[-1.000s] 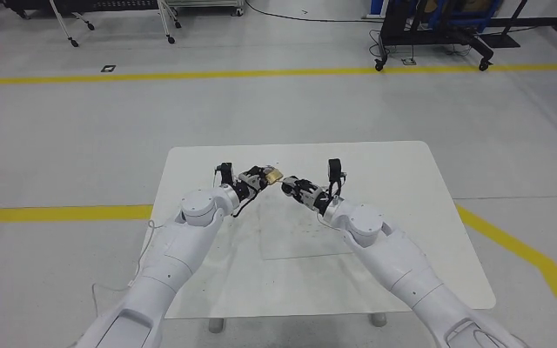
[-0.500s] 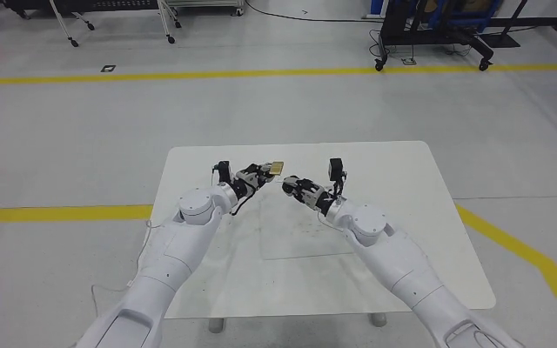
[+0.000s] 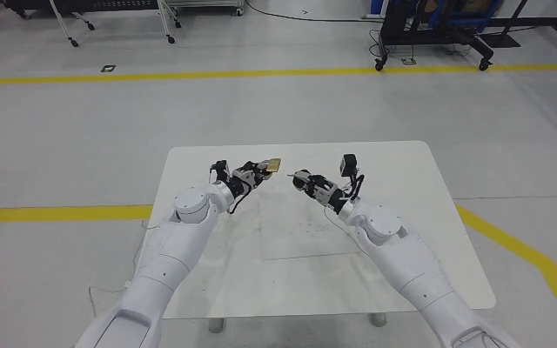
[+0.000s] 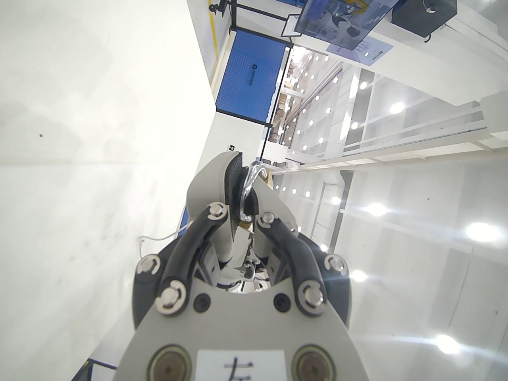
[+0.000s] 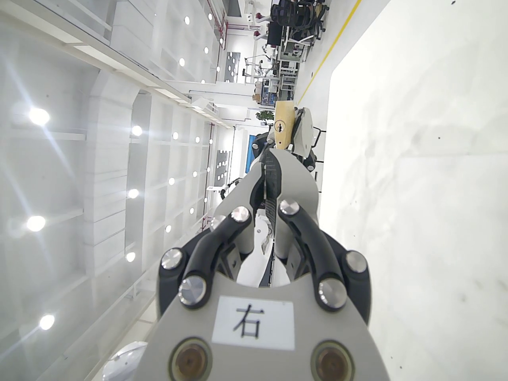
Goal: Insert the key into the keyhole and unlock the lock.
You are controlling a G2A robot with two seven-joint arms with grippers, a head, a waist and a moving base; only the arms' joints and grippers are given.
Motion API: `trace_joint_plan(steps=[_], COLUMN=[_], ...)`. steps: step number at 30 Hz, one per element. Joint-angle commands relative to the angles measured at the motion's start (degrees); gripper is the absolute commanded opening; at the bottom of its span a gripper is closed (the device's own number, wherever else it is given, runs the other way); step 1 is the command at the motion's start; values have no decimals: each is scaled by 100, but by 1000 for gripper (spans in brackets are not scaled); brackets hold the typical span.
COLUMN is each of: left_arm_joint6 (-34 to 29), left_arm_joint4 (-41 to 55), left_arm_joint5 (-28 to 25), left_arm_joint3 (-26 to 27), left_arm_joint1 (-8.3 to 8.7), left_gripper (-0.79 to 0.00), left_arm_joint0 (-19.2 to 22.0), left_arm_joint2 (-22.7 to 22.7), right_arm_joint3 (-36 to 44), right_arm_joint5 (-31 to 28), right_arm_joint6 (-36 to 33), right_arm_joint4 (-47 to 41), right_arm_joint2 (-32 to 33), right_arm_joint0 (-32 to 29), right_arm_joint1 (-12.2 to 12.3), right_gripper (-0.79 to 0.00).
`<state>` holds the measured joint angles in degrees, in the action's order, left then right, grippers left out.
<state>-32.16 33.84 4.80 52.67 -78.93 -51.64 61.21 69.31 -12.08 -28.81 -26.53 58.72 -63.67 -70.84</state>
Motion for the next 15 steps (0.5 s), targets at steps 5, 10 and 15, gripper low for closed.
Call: trace_joint_plan(steps=[5, 10, 15], left_arm_joint6=[-269, -778, -1029], left_arm_joint4=[274, 433, 307], left_arm_joint5=[88, 270, 187], left_arm_joint3=[211, 159, 137], left_arm_joint1=[-9, -7, -6], left_gripper=[-785, -785, -785], left_arm_joint0=[-177, -149, -122], left_arm_joint2=[46, 60, 3], right_arm_joint3=[232, 618, 857], right_arm_joint5=[-476, -929, -807], right_arm_joint6=[298, 1078, 1536], right_arm_joint4=[184, 1426, 1778], right_arm_joint2=[47, 170, 243], right_arm_joint0=[-207, -466, -596], right_arm_joint1=[-19, 27, 16], right_gripper=[-785, -785, -785])
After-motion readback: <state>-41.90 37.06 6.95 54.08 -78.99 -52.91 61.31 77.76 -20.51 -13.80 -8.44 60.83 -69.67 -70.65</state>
